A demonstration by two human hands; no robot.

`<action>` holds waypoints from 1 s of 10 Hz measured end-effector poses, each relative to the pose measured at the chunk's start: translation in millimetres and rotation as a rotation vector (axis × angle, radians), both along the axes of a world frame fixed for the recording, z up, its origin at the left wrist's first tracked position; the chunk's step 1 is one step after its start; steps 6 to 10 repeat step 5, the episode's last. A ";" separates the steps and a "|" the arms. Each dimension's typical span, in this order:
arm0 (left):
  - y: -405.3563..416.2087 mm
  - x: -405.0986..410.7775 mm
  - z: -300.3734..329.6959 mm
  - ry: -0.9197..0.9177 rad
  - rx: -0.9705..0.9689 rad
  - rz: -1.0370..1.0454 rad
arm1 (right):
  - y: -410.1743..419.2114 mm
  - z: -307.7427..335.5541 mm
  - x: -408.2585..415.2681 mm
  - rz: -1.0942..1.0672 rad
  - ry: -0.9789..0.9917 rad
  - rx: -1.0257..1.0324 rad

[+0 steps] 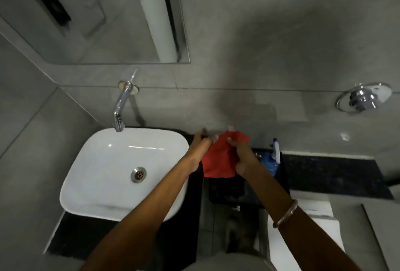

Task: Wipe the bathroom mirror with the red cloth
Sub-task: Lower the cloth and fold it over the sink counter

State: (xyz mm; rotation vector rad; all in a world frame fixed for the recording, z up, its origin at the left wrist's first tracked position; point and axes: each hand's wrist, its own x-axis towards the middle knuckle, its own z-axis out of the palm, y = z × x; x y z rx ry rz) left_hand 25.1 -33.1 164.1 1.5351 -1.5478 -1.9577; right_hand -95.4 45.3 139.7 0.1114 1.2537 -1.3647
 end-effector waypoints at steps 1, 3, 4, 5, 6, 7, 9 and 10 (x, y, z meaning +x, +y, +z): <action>28.6 12.2 -63.9 -0.054 0.453 -0.063 | 15.1 -38.3 -14.4 0.054 -0.018 0.129; 52.6 -7.4 -116.0 0.040 0.473 0.137 | 19.4 -92.8 -40.6 0.221 0.103 0.216; 59.6 -12.6 -131.6 -0.170 0.325 -0.015 | 20.9 -121.6 -48.8 0.335 0.342 0.355; 61.0 -12.2 -128.0 -0.245 0.124 -0.138 | 24.9 -128.8 -42.1 0.539 0.656 0.485; 61.0 -12.2 -128.0 -0.245 0.124 -0.138 | 24.9 -128.8 -42.1 0.539 0.656 0.485; 61.0 -12.2 -128.0 -0.245 0.124 -0.138 | 24.9 -128.8 -42.1 0.539 0.656 0.485; 61.0 -12.2 -128.0 -0.245 0.124 -0.138 | 24.9 -128.8 -42.1 0.539 0.656 0.485; 61.0 -12.2 -128.0 -0.245 0.124 -0.138 | 24.9 -128.8 -42.1 0.539 0.656 0.485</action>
